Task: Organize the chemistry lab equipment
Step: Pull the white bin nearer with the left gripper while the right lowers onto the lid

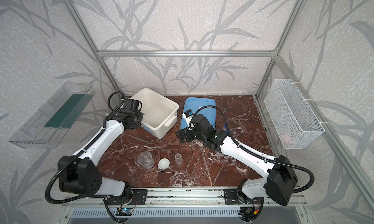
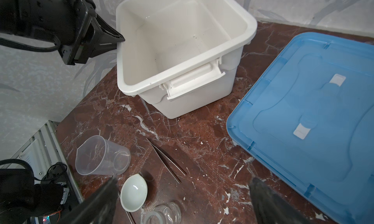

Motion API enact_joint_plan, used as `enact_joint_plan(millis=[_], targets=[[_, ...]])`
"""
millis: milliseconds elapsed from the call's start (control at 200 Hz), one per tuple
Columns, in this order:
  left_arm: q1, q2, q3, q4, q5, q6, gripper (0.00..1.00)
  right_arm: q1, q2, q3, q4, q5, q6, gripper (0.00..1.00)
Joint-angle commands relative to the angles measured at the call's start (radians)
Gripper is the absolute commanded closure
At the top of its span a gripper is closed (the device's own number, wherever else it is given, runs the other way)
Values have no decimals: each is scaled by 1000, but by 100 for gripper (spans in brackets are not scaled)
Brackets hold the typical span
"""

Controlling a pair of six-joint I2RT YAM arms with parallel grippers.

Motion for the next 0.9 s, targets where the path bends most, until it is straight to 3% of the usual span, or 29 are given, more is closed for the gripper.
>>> enact_joint_plan(millis=[0,125,220,475,605,785,900], targets=[[-31,-58,-24,47,-103,-115,93,4,34,59,50,-60,13,1],[-85,-101,-62,26,-202,-192,93,3,67,75,65,-53,34,1],[-100,-158,-143,104,-221,-237,91,0,108,111,60,-48,33,1],[-179,-234,-217,80,-327,-321,85,-45,219,227,15,-63,86,1],[-180,-268,-294,165,-278,-329,63,-48,213,206,17,-64,89,1],[-191,-259,-279,137,-143,-335,56,-53,175,168,-2,-39,77,1],[-248,-278,-287,141,-118,-327,51,-53,147,139,-14,-18,67,1]])
